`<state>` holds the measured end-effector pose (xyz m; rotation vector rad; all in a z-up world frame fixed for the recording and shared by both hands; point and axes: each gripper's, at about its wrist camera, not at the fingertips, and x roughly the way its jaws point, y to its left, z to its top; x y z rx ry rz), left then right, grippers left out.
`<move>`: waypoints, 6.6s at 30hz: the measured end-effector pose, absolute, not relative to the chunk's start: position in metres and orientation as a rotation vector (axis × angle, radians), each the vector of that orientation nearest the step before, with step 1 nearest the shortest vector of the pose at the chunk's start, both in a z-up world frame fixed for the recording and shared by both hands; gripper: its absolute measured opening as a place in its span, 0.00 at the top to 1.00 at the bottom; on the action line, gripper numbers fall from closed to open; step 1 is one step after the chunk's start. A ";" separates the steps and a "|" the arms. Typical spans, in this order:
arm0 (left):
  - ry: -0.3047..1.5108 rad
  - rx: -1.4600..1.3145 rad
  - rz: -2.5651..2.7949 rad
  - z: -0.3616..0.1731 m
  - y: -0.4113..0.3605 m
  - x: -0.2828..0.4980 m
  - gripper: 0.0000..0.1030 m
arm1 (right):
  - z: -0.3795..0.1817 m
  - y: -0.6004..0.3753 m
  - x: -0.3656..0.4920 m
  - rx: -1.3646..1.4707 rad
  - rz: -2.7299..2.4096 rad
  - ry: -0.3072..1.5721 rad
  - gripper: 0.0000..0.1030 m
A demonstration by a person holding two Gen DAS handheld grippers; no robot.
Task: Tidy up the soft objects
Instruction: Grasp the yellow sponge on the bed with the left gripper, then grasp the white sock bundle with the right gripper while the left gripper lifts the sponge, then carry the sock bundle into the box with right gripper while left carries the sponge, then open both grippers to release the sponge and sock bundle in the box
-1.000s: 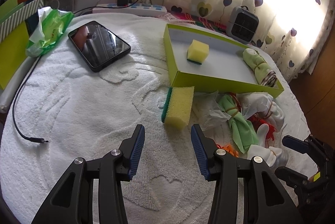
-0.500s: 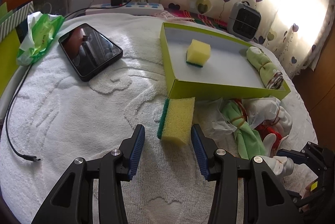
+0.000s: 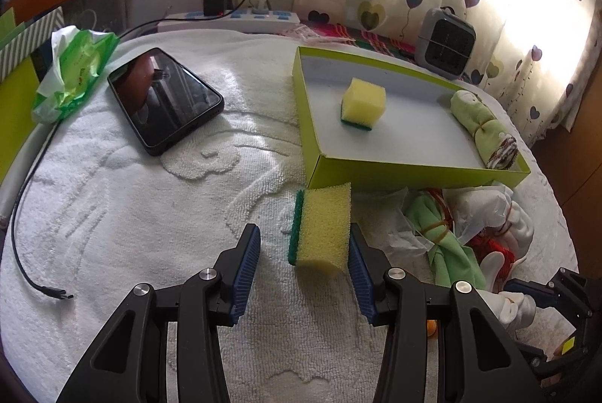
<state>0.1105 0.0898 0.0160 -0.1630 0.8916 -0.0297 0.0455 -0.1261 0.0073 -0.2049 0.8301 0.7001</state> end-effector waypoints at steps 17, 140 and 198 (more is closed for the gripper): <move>0.860 -0.159 -0.038 0.020 0.090 0.106 0.75 | 0.009 -0.129 0.042 -0.188 0.690 0.822 0.58; 0.869 -0.036 -0.094 0.028 0.045 0.202 0.74 | 0.017 -0.105 0.247 -0.150 0.384 0.840 0.62; 0.862 -0.032 -0.049 0.039 0.042 0.183 0.58 | 0.028 -0.119 0.225 -0.083 0.395 0.787 0.43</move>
